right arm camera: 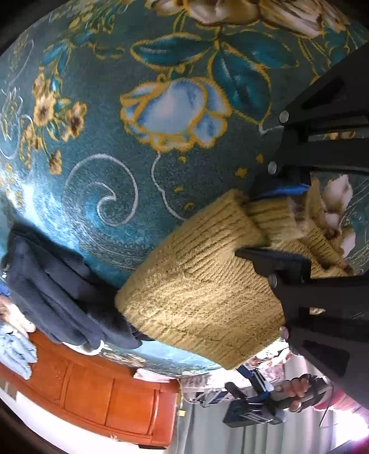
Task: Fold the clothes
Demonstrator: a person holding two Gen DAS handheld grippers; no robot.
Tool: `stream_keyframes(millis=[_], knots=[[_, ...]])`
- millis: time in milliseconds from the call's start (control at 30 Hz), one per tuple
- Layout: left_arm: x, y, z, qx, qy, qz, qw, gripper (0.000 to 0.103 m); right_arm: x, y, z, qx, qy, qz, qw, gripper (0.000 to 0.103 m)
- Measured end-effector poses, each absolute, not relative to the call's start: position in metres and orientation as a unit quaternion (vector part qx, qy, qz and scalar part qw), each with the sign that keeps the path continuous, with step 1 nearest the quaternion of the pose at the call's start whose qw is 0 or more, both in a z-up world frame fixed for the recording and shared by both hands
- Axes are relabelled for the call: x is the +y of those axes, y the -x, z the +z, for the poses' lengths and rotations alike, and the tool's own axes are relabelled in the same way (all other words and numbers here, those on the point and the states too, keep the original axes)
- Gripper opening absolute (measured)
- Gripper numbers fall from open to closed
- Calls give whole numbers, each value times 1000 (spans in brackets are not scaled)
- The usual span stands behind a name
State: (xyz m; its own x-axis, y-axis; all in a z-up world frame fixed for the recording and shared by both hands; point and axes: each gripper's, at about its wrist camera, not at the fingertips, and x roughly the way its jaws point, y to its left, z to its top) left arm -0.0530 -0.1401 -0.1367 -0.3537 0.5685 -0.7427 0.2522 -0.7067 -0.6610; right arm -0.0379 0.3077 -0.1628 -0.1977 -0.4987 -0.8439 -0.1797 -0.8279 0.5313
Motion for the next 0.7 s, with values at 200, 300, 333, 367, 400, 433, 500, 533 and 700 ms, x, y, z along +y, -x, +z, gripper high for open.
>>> stream_keyframes(millis=[200, 300, 333, 367, 400, 433, 500, 533, 700], knots=[[-127, 81, -183, -375, 606, 690, 124, 83, 330, -3, -137, -307, -569, -757, 94, 59], [-124, 81, -202, -402, 614, 662, 152, 83, 332, -21, -142, -326, -570, -750, 83, 60], [-123, 81, -207, -415, 615, 649, 167, 83, 332, -26, -147, -329, -576, -745, 75, 60], [-121, 80, -212, -426, 618, 636, 180, 83, 335, -33, -150, -333, -581, -740, 66, 60], [-120, 79, -214, -430, 620, 630, 186, 83, 340, -40, -153, -340, -585, -734, 58, 60], [-119, 78, -216, -428, 620, 630, 190, 82, 344, -46, -156, -349, -587, -728, 53, 60], [-118, 76, -217, -431, 615, 633, 190, 82, 345, -49, -168, -369, -589, -717, 45, 60], [-120, 75, -217, -439, 611, 632, 185, 80, 345, -51, -171, -376, -589, -714, 43, 60], [-111, 69, -205, -395, 614, 665, 161, 51, 339, -62, -178, -408, -584, -699, 58, 60]])
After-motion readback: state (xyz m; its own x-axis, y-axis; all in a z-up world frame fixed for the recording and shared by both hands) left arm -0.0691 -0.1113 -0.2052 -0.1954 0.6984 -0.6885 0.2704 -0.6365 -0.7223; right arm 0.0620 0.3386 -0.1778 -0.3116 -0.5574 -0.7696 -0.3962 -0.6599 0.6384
